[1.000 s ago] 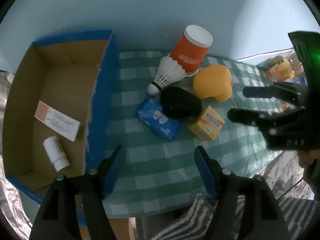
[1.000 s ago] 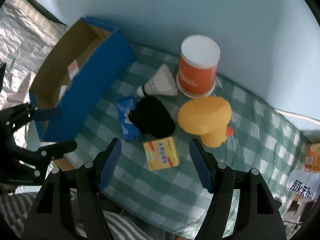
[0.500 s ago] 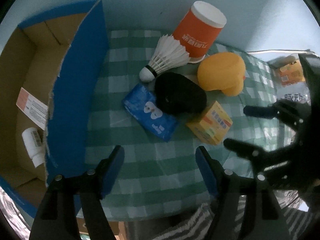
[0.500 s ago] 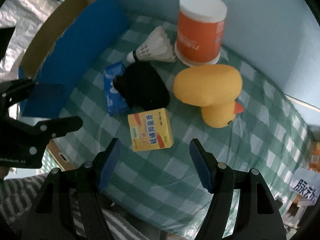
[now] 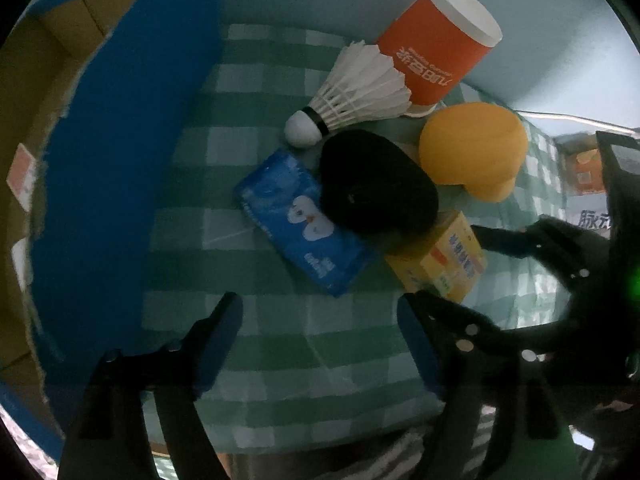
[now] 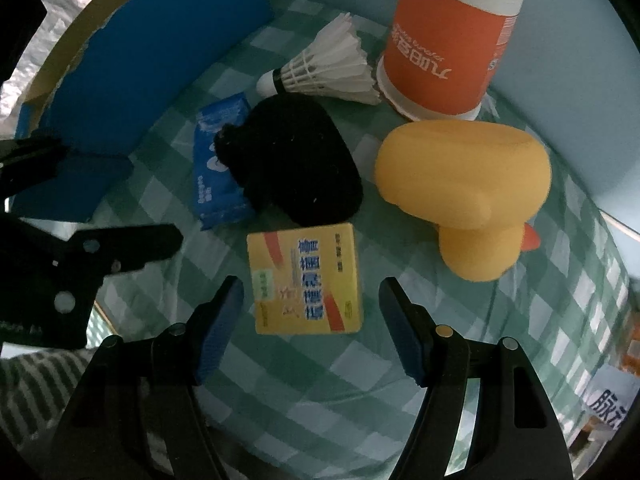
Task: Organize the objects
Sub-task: 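Grasp the yellow ointment box with the right tool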
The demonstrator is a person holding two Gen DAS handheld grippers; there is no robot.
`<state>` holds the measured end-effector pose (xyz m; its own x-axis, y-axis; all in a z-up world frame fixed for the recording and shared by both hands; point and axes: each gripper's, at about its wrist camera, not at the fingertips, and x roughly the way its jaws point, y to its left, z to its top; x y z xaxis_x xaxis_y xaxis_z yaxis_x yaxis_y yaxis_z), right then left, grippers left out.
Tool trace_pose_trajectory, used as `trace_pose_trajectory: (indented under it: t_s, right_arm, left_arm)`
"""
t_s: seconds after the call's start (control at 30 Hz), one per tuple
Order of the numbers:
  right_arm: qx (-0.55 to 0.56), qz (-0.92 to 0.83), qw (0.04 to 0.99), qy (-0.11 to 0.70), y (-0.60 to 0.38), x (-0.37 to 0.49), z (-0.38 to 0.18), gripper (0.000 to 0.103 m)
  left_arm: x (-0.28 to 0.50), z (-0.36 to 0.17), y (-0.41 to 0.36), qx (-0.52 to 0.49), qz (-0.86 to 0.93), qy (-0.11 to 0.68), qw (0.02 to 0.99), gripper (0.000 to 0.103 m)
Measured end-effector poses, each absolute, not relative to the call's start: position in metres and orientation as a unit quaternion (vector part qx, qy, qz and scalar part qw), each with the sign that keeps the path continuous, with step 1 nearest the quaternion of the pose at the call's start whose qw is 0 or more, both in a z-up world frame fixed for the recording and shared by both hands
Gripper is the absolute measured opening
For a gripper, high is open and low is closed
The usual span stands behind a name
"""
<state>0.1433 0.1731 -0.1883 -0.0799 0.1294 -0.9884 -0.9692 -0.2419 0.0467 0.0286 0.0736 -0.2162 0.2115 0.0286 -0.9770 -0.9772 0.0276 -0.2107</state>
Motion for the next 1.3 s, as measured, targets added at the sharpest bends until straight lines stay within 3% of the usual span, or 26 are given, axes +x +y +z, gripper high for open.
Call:
trace_pose_trajectory:
  t_s: [0.03,0.1,0.2,0.43,0.57,0.87,0.93,1.1,1.3]
  right_arm:
    - [-0.501,0.607,0.454,0.416,0.174,0.144,-0.189,0.07]
    - [-0.494,0.61,0.461,0.415,0.173,0.146,-0.189,0.057]
    - [-0.479,0.609,0.479,0.413,0.169,0.154,-0.185,0.055]
    - [-0.47,0.589,0.491,0.437,0.159,0.178,-0.183,0.055]
    - [-0.472,0.582,0.493,0.441,0.152,0.184,-0.183,0.055]
    - [-0.472,0.575,0.499,0.445,0.143,0.196,-0.182,0.055]
    - [-0.472,0.574,0.5,0.445,0.142,0.199,-0.182,0.055]
    - [-0.47,0.572,0.502,0.447,0.143,0.207,-0.181,0.055]
    - [-0.47,0.573,0.505,0.442,0.144,0.215,-0.18,0.055]
  left_arm:
    - [0.029,-0.218,0.075,-0.537,0.447,0.441,0.563,0.081]
    - [0.029,-0.224,0.079,-0.539,0.451,0.444,0.556,0.081]
    - [0.031,-0.233,0.086,-0.541,0.457,0.45,0.544,0.081]
    - [0.033,-0.25,0.1,-0.55,0.48,0.45,0.515,0.081]
    - [0.035,-0.256,0.107,-0.559,0.499,0.438,0.497,0.088]
    - [0.045,-0.255,0.119,-0.53,0.528,0.445,0.492,0.09]
    - [0.049,-0.254,0.117,-0.514,0.535,0.457,0.491,0.083]
    - [0.055,-0.246,0.106,-0.482,0.53,0.475,0.511,0.052]
    - [0.044,-0.24,0.086,-0.495,0.5,0.465,0.538,0.048]
